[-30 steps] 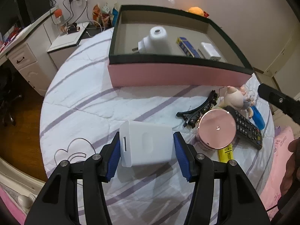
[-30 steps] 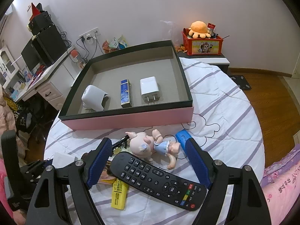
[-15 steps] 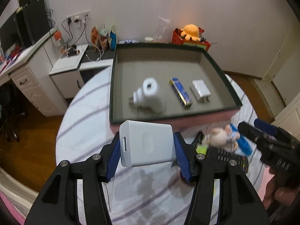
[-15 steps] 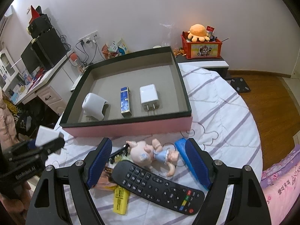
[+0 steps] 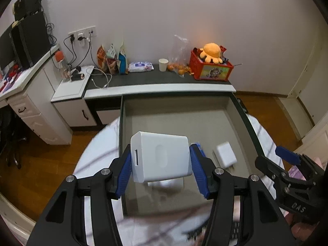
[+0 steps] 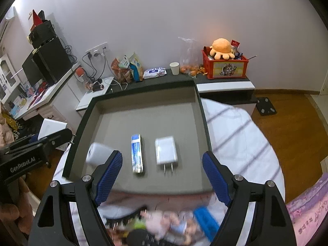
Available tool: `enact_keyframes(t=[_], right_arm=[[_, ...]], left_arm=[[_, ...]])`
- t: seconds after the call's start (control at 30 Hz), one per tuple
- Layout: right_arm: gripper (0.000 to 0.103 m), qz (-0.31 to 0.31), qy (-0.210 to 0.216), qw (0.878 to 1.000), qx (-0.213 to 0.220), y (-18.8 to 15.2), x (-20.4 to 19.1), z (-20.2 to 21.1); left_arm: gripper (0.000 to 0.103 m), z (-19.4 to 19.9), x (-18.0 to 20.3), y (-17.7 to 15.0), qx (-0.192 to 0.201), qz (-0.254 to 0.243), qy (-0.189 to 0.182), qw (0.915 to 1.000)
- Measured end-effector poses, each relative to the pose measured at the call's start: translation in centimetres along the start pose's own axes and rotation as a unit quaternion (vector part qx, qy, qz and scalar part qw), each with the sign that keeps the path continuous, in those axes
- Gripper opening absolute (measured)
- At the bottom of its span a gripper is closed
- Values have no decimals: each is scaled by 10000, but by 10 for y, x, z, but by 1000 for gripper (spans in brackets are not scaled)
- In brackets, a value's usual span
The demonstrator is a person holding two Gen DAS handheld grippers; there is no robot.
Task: Organize rigid objects
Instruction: 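Lower the white pad into the pink box and open the left gripper, then grasp the blue barcode case beside the doll with the right gripper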
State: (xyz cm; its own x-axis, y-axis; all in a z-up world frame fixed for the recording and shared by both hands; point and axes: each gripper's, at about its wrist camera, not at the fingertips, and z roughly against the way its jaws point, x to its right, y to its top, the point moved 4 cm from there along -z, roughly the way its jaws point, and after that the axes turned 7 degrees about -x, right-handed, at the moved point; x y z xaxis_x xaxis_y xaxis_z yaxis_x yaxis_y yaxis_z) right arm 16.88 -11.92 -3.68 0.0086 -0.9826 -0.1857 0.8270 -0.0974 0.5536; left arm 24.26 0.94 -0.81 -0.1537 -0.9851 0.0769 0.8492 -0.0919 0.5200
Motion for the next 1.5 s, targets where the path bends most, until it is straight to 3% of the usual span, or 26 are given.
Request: enact_keyframes(t=[0.27, 0.43, 0.63, 0.73, 0.77, 1.0, 1.13, 1.5], right_arm=[[82, -106, 20, 9999, -60, 22, 11, -26], [82, -131, 7, 9998, -174, 22, 14, -38], [82, -154, -13, 9996, -219, 19, 16, -39], [82, -152, -8, 9997, -215, 18, 16, -38], [82, -147, 0, 9997, -200, 17, 15, -36], [82, -155, -25, 9999, 38, 3, 20, -8], [82, -242, -212, 9995, 79, -18, 37, 9], [82, -139, -688, 9965, -449, -106, 65, 15]], left_arm=[[55, -69, -2, 42, -362, 3, 43, 9993], [55, -113, -6, 35, -812, 58, 59, 9967], [59, -136, -11, 25, -1109, 37, 299, 9934], [87, -126, -8, 25, -917, 25, 305, 9953], [91, -121, -8, 26, -833, 13, 309, 9960], [97, -61, -7, 18, -203, 18, 301, 9993], [100, -15, -11, -12, 208, 103, 361, 9991], [100, 41, -10, -95, 381, 224, 578, 9973]])
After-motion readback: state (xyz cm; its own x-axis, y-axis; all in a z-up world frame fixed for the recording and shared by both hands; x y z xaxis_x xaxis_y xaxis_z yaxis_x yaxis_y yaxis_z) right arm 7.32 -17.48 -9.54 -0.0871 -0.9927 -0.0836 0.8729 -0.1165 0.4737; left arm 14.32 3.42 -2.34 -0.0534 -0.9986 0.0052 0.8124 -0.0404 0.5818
